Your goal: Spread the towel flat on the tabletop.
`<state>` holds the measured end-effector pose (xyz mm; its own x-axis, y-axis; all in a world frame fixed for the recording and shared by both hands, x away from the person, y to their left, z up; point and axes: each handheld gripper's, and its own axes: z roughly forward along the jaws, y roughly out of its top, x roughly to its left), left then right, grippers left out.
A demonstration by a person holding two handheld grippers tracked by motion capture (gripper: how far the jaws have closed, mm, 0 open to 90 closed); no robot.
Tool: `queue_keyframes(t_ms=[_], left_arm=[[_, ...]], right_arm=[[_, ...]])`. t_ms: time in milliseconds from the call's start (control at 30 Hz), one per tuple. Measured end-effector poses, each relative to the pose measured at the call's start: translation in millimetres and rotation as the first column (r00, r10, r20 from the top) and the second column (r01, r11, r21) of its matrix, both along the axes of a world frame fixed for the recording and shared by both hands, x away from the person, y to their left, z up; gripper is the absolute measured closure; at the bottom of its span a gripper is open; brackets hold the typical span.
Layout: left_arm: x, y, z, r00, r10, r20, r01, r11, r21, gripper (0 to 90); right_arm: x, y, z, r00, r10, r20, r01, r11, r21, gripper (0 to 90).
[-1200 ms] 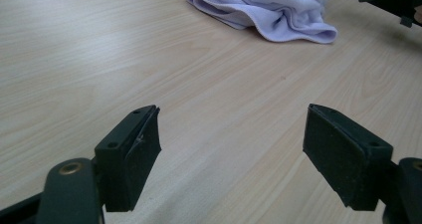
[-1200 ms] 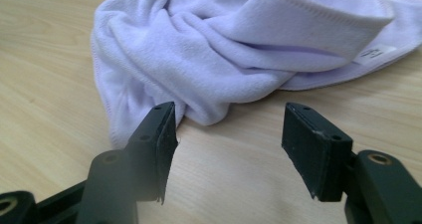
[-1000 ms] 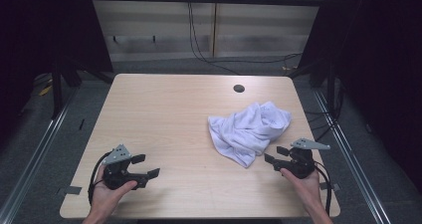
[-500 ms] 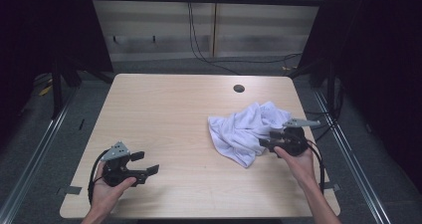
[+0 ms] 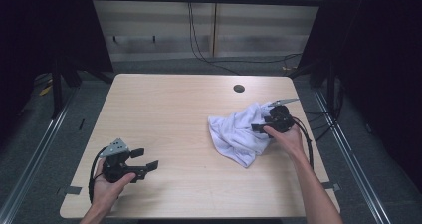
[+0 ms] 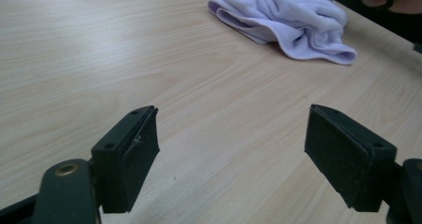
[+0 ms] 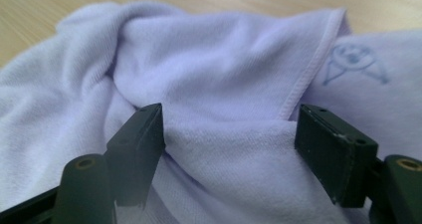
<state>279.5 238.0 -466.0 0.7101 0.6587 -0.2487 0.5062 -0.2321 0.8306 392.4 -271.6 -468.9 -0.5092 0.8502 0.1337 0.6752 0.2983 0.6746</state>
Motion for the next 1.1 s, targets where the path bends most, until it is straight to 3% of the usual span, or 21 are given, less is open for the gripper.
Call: queue_keyframes(t_ms=[67,167,267,300,333,433,567,667,767,800,900,1000,1100], left_arm=[[-0.1,0.1,0.4,1.0000,0.002,0.002,-0.002,1.0000,0.000,20.9],[0.9,-1.1,0.2,1.0000,0.000,0.002,0.000,1.0000,0.002,20.9],[1.5,-1.2,0.5,1.0000,0.000,0.006,0.000,1.0000,0.004,21.0],[2.8,-1.6,0.3,1.0000,0.003,0.007,-0.003,1.0000,0.005,20.9],[2.8,-1.6,0.3,1.0000,0.003,0.007,-0.003,1.0000,0.005,20.9],[4.5,-2.3,-1.0,1.0000,0.004,0.009,-0.004,0.9997,0.022,20.9],[2.8,-1.8,-0.5,0.9999,0.008,0.014,-0.008,0.9995,0.031,20.9],[-0.7,-1.0,1.2,0.9997,0.006,0.025,-0.006,0.9995,0.031,20.9],[-1.2,-1.5,1.0,0.9998,0.001,0.020,-0.002,0.9998,0.022,24.1],[-1.5,-1.8,0.5,0.9999,0.004,0.016,-0.004,0.9997,0.022,25.0],[-1.7,-1.7,-0.1,1.0000,0.001,0.010,-0.001,0.9999,0.012,25.0],[-0.8,-4.3,-1.5,0.9990,-0.040,-0.019,0.040,0.9992,-0.004,23.8],[-2.0,-8.2,-0.5,0.9989,-0.045,-0.008,0.046,0.9987,0.024,21.7]], right_arm=[[-0.1,3.4,-8.2,0.9999,0.002,-0.014,-0.003,1.000,-0.015,25.3],[-1.9,13.6,-23.7,0.9989,0.007,-0.046,-0.010,0.996,-0.084,24.5],[-4.2,19.4,-26.1,0.9998,-0.007,-0.020,0.004,0.992,-0.124,28.9],[-4.9,19.6,-24.6,1.0000,0.006,-0.007,-0.006,0.991,-0.134,43.7],[-4.9,19.6,-24.6,1.0000,0.006,-0.007,-0.006,0.991,-0.134,43.7],[-9.8,23.3,-25.3,0.9994,0.023,0.024,-0.020,0.993,-0.120,56.8],[-18.7,35.7,-27.0,0.9983,0.049,0.032,-0.047,0.996,-0.071,60.6],[-33.8,61.3,-27.0,0.9943,0.104,0.026,-0.103,0.994,-0.040,60.9],[-42.3,75.3,-27.6,0.9913,0.128,0.030,-0.127,0.991,-0.030,59.6],[-50.3,87.8,-27.1,0.9925,0.122,0.013,-0.122,0.993,-0.011,56.2],[-60.8,99.9,-28.6,0.9907,0.130,0.038,-0.130,0.991,-0.027,54.7],[-78.0,118.6,-28.3,0.9868,0.160,0.021,-0.161,0.987,0.020,50.9],[-92.1,132.8,-27.1,0.9836,0.180,0.007,-0.180,0.981,0.065,41.1]])
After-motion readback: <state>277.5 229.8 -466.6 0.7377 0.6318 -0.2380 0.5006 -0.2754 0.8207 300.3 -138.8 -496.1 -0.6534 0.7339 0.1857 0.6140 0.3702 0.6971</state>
